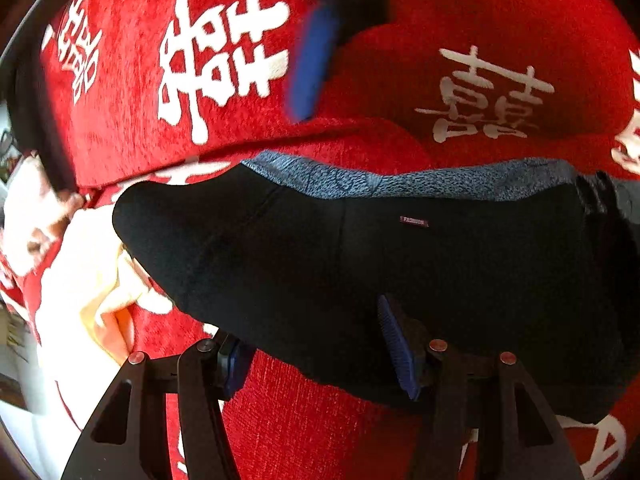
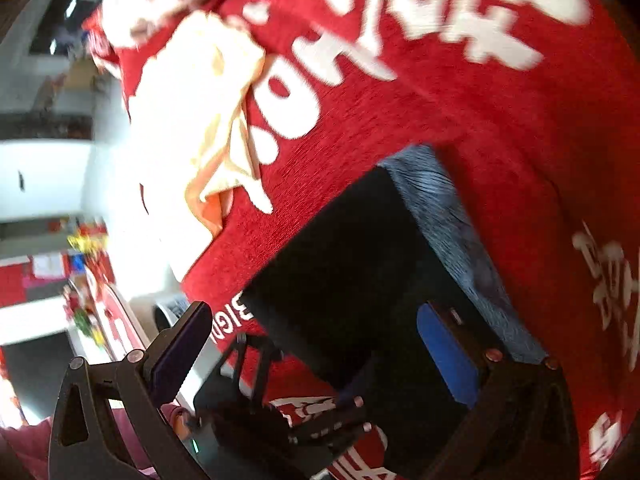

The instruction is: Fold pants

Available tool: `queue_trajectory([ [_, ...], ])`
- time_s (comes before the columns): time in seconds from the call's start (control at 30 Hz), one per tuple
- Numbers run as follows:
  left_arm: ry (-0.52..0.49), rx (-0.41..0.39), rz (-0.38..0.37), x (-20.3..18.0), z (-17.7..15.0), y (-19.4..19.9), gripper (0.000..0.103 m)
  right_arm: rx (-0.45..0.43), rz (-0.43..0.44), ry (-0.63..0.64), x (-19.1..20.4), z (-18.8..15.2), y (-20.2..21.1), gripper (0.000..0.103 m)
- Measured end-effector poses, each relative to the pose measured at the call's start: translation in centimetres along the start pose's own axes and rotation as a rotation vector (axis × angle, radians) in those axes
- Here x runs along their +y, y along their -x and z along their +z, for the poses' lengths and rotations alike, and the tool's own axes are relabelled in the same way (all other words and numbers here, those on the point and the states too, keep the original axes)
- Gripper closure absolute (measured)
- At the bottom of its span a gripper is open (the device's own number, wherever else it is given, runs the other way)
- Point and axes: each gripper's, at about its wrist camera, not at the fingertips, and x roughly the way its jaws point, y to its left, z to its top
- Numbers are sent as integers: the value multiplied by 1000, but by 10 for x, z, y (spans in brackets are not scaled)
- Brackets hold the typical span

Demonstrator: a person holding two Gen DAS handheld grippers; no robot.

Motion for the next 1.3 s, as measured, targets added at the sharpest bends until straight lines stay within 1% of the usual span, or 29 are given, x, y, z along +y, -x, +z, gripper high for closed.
queue_trajectory([
  [0.1,-35,-3,24,-5,0,1,44,38,-41,29,13,19,-14,1],
  [0.17,-41,-1,32,-7,1,2,44,107,-61,15,14,31,-30,1],
  [0.23,-40,1,32,-7,2,2,44,171,-103,20,13,36,-47,1],
  [0.27,-41,3,33,-7,2,2,44,188,-127,27,11,35,-52,4],
  [0.3,-40,9,25,-6,2,2,44,193,-157,31,8,32,-56,28],
  [0.33,-33,19,13,-6,2,1,44,191,-149,16,1,29,-57,66],
  [0.37,-27,20,1,-6,2,2,44,182,-117,-22,-7,25,-54,77],
  [0.43,-40,-4,-14,-9,3,9,44,123,-66,-60,-20,14,-38,85],
  [0.47,-43,-19,-25,-12,4,14,44,101,-50,-60,-24,8,-31,85],
  [0.57,-28,-50,-68,-16,9,29,44,25,42,-71,-37,-17,-5,85],
  [0.63,-22,-56,-89,-19,14,36,44,-26,115,-116,-50,-38,12,86],
  [0.67,-16,-60,-104,-21,17,42,44,-60,168,-151,-60,-49,21,87],
  [0.7,-13,-62,-117,-23,21,45,44,-96,221,-181,-68,-58,30,90],
  [0.8,-2,-86,-160,-31,32,62,44,-188,313,-225,-86,-94,52,90],
  [0.9,-14,-106,-195,-48,42,77,44,-260,348,-235,-101,-124,68,90],
  [1.0,-65,-131,-191,-71,45,92,44,-319,390,-278,-121,-158,85,90],
  [1.03,-79,-141,-194,-76,46,98,44,-333,400,-280,-125,-162,89,90],
  [1.17,-118,-187,-229,-101,52,127,44,-430,452,-281,-136,-202,118,90],
  [1.3,-182,-221,-275,-144,58,158,44,-526,508,-334,-161,-258,142,89],
])
